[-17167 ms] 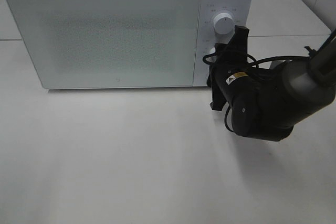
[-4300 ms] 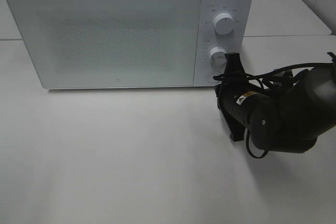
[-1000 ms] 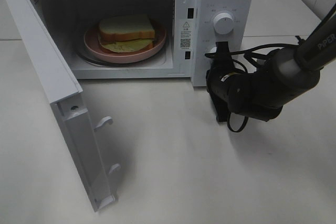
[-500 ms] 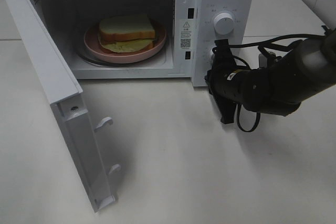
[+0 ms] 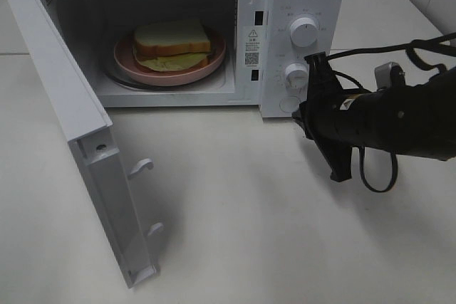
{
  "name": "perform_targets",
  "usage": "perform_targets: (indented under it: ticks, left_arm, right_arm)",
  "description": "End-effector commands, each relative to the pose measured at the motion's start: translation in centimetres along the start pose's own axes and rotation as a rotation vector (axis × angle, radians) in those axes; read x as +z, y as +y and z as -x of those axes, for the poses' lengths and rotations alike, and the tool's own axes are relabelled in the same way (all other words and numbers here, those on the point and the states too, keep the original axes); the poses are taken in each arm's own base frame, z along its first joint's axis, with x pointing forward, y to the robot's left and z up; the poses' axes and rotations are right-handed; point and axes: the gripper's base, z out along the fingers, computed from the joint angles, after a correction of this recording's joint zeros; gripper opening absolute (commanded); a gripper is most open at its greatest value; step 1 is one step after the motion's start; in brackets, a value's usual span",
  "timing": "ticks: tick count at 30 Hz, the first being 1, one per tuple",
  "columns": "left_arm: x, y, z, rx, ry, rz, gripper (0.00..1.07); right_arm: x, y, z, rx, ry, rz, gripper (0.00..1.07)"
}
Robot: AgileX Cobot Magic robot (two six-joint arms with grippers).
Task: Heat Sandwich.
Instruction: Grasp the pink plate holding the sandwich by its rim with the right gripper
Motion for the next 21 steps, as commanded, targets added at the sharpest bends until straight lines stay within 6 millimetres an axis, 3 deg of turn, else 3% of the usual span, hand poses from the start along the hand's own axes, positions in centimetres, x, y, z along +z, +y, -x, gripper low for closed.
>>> perform_targets:
  ticks: [1,21]
  left_arm:
    - [-0.3,-0.1,-0.1,-0.003,-0.035,0.002,1.01]
    - [-0.3,-0.1,-0.1,-0.003,-0.035,0.002,1.01]
  right_arm:
    - [-1.5,0.0,0.0,-0.096,0.037,-0.036,0.01]
    - [-7.8,0.7,-1.0,-0.600,0.296,-0.158,0.02]
